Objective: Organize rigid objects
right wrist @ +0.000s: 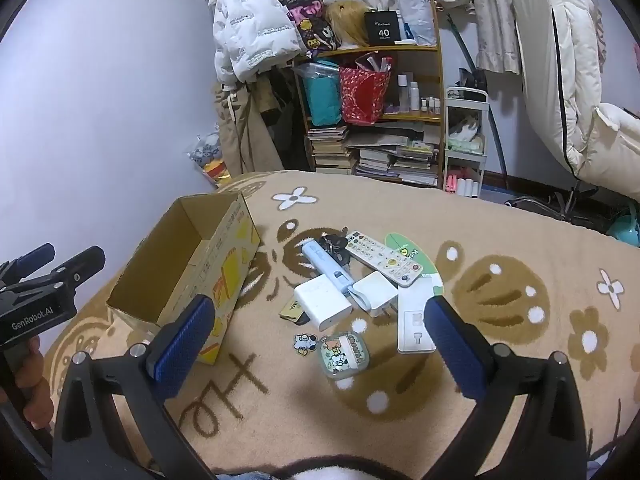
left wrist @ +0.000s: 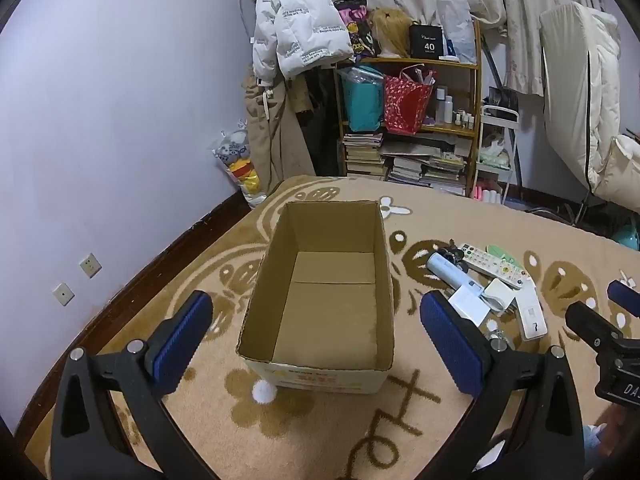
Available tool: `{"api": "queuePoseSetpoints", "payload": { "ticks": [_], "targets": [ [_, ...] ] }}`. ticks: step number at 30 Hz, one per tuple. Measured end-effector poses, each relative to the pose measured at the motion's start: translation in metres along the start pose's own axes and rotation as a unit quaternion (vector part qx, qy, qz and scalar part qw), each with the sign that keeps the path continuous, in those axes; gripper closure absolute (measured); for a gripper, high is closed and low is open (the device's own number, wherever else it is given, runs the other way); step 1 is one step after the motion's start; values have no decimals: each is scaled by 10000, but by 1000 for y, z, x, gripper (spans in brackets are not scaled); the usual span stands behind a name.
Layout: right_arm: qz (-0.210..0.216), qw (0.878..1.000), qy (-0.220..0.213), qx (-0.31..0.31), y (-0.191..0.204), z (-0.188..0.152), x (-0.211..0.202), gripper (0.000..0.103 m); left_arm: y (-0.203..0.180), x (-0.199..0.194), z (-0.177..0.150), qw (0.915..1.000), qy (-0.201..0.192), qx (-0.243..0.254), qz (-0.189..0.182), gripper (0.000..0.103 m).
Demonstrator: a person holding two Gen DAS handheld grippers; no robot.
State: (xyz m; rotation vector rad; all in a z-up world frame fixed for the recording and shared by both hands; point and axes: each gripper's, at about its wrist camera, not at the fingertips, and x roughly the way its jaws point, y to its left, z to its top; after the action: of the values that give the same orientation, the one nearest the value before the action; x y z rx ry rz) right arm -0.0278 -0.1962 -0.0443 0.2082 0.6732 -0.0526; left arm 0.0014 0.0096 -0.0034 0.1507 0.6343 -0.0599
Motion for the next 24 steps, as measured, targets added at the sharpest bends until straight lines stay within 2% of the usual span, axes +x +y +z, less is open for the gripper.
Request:
{"api": "queuePoseSetpoints", "payload": {
  "ticks": [24],
  "targets": [
    [4, 10000, 53, -2, -2, -1, 1, 0, -7, 3, -4, 10000, 41, 58, 43, 0]
  ]
}}
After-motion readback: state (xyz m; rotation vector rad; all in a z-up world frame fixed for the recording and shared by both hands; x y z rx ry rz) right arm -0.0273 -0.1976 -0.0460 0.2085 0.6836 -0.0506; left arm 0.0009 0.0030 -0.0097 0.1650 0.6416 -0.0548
